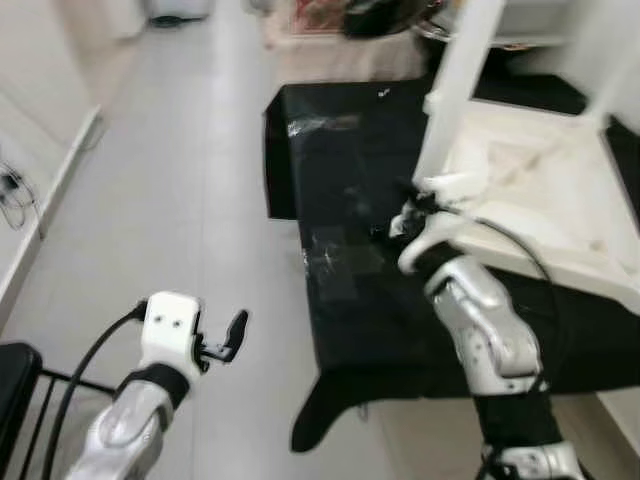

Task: Building children table

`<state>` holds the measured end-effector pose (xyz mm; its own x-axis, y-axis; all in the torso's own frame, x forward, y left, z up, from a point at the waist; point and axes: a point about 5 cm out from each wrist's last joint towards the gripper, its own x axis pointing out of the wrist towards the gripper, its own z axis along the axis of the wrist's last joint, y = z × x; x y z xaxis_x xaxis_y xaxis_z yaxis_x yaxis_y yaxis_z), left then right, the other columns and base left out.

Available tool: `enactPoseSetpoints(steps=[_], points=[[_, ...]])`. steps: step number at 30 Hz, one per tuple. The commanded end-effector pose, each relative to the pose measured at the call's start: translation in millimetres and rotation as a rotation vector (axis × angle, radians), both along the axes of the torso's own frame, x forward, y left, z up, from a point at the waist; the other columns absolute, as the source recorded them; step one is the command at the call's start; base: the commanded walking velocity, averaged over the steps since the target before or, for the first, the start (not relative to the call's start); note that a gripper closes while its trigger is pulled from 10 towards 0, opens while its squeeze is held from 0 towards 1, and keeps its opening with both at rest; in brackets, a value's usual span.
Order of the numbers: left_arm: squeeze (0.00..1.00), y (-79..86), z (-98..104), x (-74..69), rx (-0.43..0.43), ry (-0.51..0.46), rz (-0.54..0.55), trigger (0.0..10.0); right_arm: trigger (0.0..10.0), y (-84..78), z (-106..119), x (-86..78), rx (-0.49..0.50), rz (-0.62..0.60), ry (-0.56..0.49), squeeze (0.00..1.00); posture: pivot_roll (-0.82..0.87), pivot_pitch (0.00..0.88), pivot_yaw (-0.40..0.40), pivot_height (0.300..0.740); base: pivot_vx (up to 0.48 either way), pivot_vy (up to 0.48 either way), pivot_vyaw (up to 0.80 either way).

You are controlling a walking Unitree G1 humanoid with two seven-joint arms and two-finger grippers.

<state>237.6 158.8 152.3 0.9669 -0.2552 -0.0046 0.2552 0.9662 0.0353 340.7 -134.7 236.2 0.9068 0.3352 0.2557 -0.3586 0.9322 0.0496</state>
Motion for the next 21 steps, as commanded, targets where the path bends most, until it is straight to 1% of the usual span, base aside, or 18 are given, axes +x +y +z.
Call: enactPoseSetpoints(steps=[1, 2, 3, 5, 9, 11, 12, 13, 14, 18, 19, 21], points=[[0.0, -6.4, -5.5, -1.1, 0.011, 0.016, -0.023, 10.0, 10.0, -9.9, -7.4, 5.2, -0.004, -0.08, 0.033, 0.0, 0.09, 0.163, 0.005, 0.74, 0.0, 0.0, 0.0], [0.0, -6.4, -5.5, -1.1, 0.011, 0.016, -0.023, 10.0, 10.0, -9.9, -7.4, 5.2, -0.004, -0.08, 0.033, 0.0, 0.09, 0.163, 0.005, 0.74, 0.0, 0.0, 0.0], [0.0, -8.7, -5.4, -1.5, 0.019, 0.01, -0.031, 10.0, 10.0, -11.8, -7.1, 8.6, -0.007, -0.109, 0.039, 0.0, 0.1, 0.164, 0.003, 0.74, 0.0, 0.0, 0.0], [0.0, -11.6, -3.9, -2.2, 0.036, -0.003, -0.049, 10.0, 10.0, -15.6, -3.8, 12.3, -0.003, -0.131, 0.035, 0.0, 0.1, 0.167, 0.003, 0.74, 0.0, 0.0, 0.0], [0.0, -12.4, -2.9, -3.2, 0.036, -0.012, -0.058, 10.0, 10.0, -20.0, -2.6, 12.7, -0.003, -0.135, 0.033, 0.0, 0.1, 0.169, 0.0, 0.74, 0.0, 0.0, 0.0], [0.0, -10.4, -2.3, -4.3, 0.032, -0.003, -0.081, 10.0, 10.0, -32.7, -6.9, 12.4, -0.021, -0.168, 0.045, 0.0, 0.1, 0.173, -0.002, 0.74, 0.0, 0.0, 0.0], [0.0, -10.4, -2.3, -4.3, 0.032, -0.003, -0.081, 10.0, 10.0, -32.7, -6.9, 12.4, -0.021, -0.168, 0.045, 0.0, 0.1, 0.173, -0.002, 0.74, 0.0, 0.0, 0.0], [0.0, -10.2, -2.4, -4.4, 0.023, 0.002, -0.096, 10.0, 10.0, -38.0, -8.2, 12.0, -0.024, -0.18, 0.048, 0.0, 0.09, 0.175, -0.002, 0.74, 0.0, -0.45, 0.0], [0.0, -10.1, 0.4, -2.9, 0.025, -0.016, -0.097, 10.0, 10.0, -44.6, -8.2, 11.9, -0.024, -0.201, 0.047, 0.0, 0.09, 0.176, -0.001, 0.74, 0.0, -0.454, 0.0], [0.0, -11.6, 3.2, -0.9, 0.015, -0.033, -0.096, 10.0, 10.0, -47.8, -7.0, 12.0, -0.022, -0.211, 0.04, 0.0, 0.09, 0.177, -0.002, 0.74, 0.0, -0.452, 0.0], [0.0, -12.1, 4.3, 0.4, 0.003, -0.043, -0.08, 10.0, 10.0, -48.6, -6.2, 11.8, -0.018, -0.2, 0.033, 0.0, 0.09, 0.177, -0.004, 0.74, 0.0, 0.0, 0.0], [0.0, -12.1, 4.6, 0.9, 0.008, -0.049, -0.073, 10.0, 10.0, -48.6, -5.8, 11.4, -0.014, -0.188, 0.029, 0.0, 0.09, 0.177, -0.004, 0.74, 0.0, 0.0, 0.0]])
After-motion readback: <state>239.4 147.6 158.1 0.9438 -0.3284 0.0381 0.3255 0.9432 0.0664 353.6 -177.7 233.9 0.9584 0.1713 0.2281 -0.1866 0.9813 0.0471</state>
